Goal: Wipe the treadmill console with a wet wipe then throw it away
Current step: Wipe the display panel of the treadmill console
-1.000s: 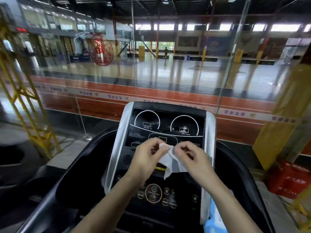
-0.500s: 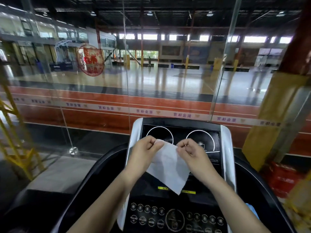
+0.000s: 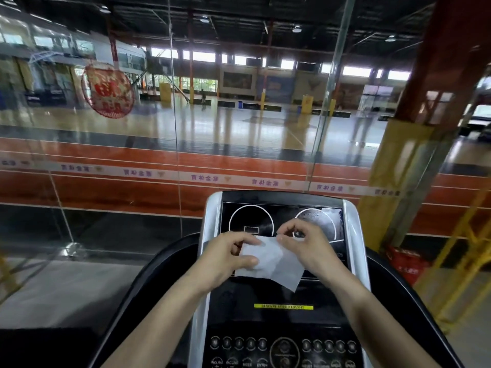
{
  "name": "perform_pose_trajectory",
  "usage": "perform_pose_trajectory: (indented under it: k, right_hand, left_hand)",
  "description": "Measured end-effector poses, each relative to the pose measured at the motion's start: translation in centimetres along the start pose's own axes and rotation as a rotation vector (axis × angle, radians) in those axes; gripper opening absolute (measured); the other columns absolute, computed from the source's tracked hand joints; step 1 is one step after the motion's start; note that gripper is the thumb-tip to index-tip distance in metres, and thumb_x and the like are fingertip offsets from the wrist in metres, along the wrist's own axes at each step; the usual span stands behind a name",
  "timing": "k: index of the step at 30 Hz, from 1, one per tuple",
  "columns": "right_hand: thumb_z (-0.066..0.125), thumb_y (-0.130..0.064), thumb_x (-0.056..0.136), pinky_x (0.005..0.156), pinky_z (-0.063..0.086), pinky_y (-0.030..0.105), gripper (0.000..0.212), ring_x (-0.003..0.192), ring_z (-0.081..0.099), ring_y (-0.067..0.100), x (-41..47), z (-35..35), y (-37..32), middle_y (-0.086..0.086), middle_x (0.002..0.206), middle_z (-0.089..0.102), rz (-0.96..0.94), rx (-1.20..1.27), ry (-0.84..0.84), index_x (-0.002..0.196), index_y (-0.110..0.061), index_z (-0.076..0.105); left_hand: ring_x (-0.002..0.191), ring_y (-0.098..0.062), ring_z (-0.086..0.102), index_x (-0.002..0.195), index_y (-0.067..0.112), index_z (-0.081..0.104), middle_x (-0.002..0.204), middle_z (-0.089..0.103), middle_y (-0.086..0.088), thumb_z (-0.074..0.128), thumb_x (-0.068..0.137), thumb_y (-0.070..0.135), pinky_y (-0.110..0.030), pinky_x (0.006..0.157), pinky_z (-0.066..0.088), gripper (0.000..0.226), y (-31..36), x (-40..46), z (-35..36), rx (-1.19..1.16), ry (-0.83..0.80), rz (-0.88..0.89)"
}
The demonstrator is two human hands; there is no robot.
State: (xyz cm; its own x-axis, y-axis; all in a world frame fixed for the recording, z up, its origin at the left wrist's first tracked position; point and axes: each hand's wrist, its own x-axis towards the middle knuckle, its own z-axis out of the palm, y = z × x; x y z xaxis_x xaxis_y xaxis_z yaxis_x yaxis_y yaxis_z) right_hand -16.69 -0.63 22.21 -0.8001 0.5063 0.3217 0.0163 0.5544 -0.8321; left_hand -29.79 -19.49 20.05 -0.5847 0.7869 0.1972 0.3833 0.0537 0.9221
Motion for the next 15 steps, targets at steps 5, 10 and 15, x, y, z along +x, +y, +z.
perform_pose_trajectory:
  k: [5, 10, 15]
  right_hand:
    - [0.079, -0.038, 0.09, 0.098, 0.047, 0.027, 0.006, 0.106, 0.065, 0.001, -0.6, -0.4, -0.1, -0.009, 0.104, 0.074, -0.01, -0.089, -0.144, 0.089, -0.032, 0.078]
    - [0.076, -0.072, 0.071, 0.1, 0.045, 0.031, 0.034, 0.112, 0.058, -0.001, -1.3, 0.1, 0.4, -0.024, 0.118, 0.057, -0.085, -0.344, -0.197, 0.088, -0.043, 0.071]
    - [0.073, -0.044, 0.092, 0.083, 0.044, 0.024, 0.02, 0.09, 0.059, -0.001, -0.9, 0.5, 0.2, -0.018, 0.095, 0.066, -0.101, -0.354, -0.143, 0.08, -0.029, 0.074]
  left_hand:
    - [0.08, 0.0, 0.058, 0.088, 0.037, 0.08, 0.094, 0.063, 0.004, 0.081, 0.089, 0.03, -0.018, 0.079, 0.043, 0.008, 0.6, 0.6, 0.0, 0.188, 0.096, 0.109]
    - [0.1, 0.0, 0.053, 0.079, 0.038, 0.071, 0.104, 0.054, 0.005, 0.077, 0.091, 0.034, -0.018, 0.09, 0.038, 0.014, 0.8, 1.7, 0.1, 0.281, 0.154, 0.137]
    - [0.072, 0.002, 0.056, 0.084, 0.032, 0.07, 0.077, 0.063, 0.016, 0.073, 0.095, 0.036, -0.014, 0.067, 0.041, 0.013, 1.6, 2.2, 0.0, 0.252, 0.141, 0.127]
